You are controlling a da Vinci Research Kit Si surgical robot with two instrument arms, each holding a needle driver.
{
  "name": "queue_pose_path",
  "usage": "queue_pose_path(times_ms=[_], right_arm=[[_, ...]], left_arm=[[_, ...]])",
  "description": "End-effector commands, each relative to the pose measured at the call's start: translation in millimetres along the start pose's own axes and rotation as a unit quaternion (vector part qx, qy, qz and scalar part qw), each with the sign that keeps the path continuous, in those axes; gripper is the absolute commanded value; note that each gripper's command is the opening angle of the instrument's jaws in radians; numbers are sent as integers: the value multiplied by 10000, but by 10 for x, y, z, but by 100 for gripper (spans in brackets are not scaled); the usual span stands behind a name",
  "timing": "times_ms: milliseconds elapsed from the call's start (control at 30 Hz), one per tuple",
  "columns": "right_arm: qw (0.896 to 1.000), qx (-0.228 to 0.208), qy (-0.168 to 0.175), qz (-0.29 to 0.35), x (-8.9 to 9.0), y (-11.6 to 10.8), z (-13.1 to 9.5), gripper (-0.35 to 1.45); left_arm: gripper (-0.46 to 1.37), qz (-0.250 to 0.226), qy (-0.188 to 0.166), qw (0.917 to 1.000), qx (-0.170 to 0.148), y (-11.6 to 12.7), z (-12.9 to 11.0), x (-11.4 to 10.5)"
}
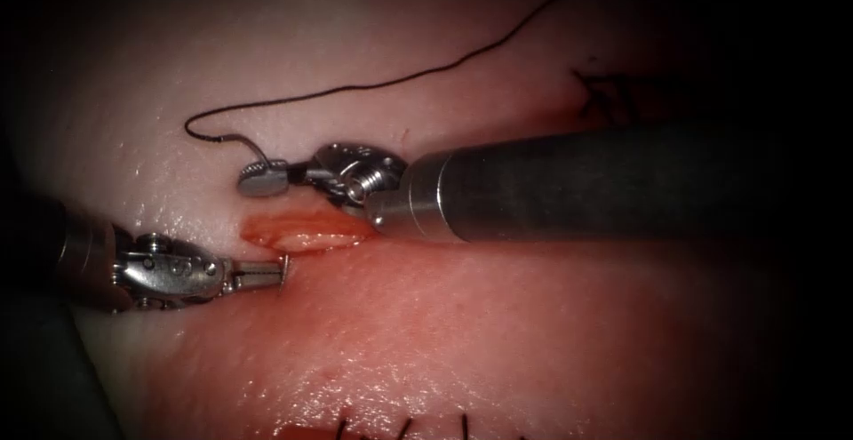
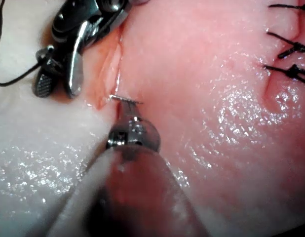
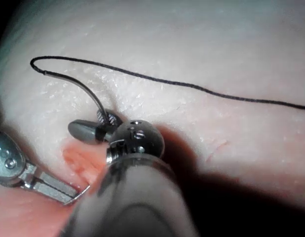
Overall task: Wound Closure
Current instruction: Use the right gripper to throw the needle through the top of the wound
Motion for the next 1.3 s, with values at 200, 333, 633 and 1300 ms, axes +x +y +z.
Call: queue_pose_path(times_ms=[200, 333, 633, 1300], right_arm=[[9925, -413, 517, -1026, 43, 12, -22, 103], [9893, -437, 527, -1289, 64, 12, -27, 99], [9805, 26, 396, -1927, 68, 1, -20, 87], [9558, 142, 398, -2910, 76, -26, -3, 14]], left_arm=[[-35, 3, 1, 10000, -32, 0, 0, 0], [-35, 3, 2, 10000, -31, 0, 0, 0], [-35, 32, 3, 10000, -26, 1, 1, 0], [-35, 36, 4, 10000, -29, 0, 1, -1]])
